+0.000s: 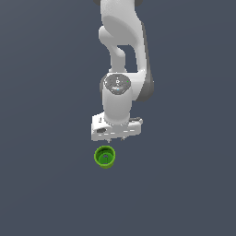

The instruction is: Pick up the object and move it to a goal position.

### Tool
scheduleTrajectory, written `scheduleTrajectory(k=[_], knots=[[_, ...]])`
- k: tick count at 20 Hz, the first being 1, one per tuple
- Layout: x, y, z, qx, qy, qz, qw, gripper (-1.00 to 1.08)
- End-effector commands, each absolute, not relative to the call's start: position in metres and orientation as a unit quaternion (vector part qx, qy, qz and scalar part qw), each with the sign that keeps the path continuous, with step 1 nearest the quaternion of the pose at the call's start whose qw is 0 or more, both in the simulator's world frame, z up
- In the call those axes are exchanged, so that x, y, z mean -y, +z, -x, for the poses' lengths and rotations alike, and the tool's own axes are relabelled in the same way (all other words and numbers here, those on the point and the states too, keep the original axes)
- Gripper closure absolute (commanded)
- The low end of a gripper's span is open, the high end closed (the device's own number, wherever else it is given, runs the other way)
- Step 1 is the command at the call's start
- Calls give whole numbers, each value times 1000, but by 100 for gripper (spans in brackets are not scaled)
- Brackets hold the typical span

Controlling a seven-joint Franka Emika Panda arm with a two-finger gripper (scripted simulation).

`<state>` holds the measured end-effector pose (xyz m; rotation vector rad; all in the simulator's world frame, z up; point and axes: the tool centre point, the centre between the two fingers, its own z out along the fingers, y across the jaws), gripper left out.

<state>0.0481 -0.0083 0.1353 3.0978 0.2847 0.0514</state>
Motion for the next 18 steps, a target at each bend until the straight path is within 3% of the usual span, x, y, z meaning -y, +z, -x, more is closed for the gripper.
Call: scheduleTrajectory(k=[1,9,18], knots=[[11,125,-61,-115,24,-993,20,-20],[15,106,-84,-157,36,-986,29,-20],[16,98,-86,-161,37,-986,30,-20]])
